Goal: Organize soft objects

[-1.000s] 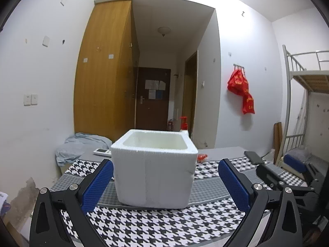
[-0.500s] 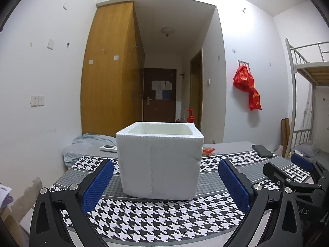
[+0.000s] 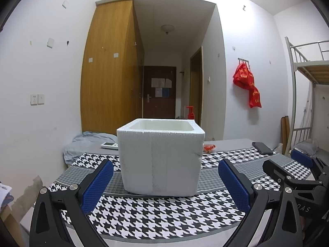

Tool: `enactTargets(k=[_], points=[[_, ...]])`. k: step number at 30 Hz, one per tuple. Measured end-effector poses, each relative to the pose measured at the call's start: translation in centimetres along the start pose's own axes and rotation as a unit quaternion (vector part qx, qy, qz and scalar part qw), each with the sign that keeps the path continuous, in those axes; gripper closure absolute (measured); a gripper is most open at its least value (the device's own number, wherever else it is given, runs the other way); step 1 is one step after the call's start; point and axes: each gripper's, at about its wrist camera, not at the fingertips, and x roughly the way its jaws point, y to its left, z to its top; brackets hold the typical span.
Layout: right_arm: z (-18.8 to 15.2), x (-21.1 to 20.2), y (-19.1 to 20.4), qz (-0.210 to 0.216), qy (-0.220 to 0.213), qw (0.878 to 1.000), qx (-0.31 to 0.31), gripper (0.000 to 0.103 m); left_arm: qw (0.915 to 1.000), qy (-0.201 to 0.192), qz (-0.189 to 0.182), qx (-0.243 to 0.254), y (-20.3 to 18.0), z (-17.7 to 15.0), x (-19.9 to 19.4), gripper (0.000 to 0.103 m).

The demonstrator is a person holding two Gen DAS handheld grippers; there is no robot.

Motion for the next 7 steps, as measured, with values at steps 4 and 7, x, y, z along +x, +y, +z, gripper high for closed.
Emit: enactTargets(k=[4, 7], points=[[0.05, -0.06, -0.05, 0.001, 0.0, 1.0, -0.001, 0.0, 1.0, 0.005, -0.002, -0.003, 0.08, 0.01, 0.08, 0.001], [-0.01, -0.02, -0.09, 0.001, 0.002, 1.0, -0.001, 0.0, 0.9999, 0.008, -0.004, -0.004, 0.08, -0.12, 0.17, 0.001]])
